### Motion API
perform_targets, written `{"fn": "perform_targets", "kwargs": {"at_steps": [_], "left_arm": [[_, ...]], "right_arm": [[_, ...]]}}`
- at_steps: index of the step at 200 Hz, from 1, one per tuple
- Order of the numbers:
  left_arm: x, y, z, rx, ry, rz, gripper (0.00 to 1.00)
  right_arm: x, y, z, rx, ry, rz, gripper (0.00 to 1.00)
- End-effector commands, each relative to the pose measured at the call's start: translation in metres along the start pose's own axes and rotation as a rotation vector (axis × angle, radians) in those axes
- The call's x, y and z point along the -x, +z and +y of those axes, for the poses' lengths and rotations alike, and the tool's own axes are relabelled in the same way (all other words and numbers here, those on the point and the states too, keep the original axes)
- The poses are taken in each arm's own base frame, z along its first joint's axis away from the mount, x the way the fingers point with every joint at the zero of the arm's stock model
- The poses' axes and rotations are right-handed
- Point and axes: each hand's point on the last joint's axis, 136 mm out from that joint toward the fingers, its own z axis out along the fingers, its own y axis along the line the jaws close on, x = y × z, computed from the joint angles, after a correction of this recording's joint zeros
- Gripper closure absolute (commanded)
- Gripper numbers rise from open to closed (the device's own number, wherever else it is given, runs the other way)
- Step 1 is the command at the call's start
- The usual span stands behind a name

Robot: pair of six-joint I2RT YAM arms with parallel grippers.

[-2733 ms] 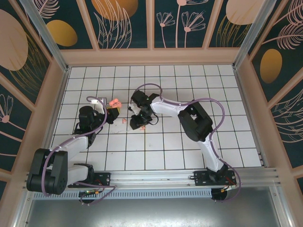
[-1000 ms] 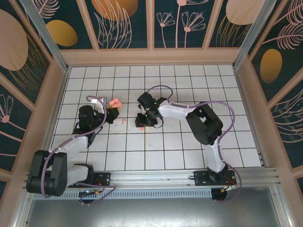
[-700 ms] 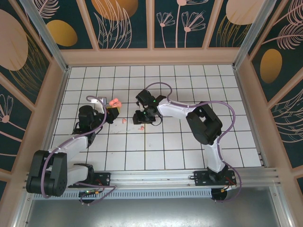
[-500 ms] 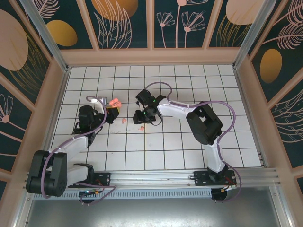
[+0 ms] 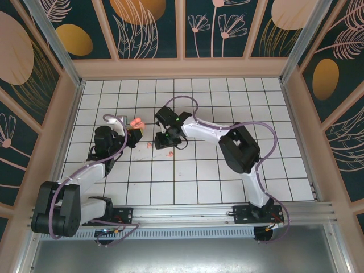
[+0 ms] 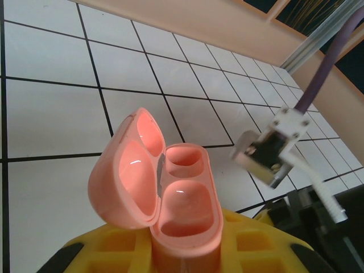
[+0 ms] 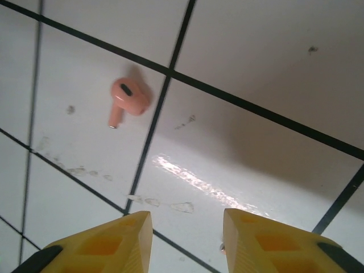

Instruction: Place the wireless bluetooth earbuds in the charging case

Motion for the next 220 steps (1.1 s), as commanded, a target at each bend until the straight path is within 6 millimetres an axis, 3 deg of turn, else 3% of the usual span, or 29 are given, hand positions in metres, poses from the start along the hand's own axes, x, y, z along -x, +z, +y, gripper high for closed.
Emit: {"fn": "perform_targets", "kwargs": {"at_steps": [1,83,220], "left_arm": [[0.01,0.001,0.0,0.005,0.006,-0.015,0.79],[0.012,0.0,-0.002,0.002,0.015,-0.021,0.79],[0.012,0.0,-0.003,-0.004,0.014,-0.019,0.79]], "right_arm": [[-0.008,0.011,-0.003,-0.03,-0.024,0.047,0.63],[-0.024,0.023,0.003,-0.034,-0.074,0.116,0.65],[-0.062,0.013,0.006,-0.068,-0.171,0.201,0.68]]}}
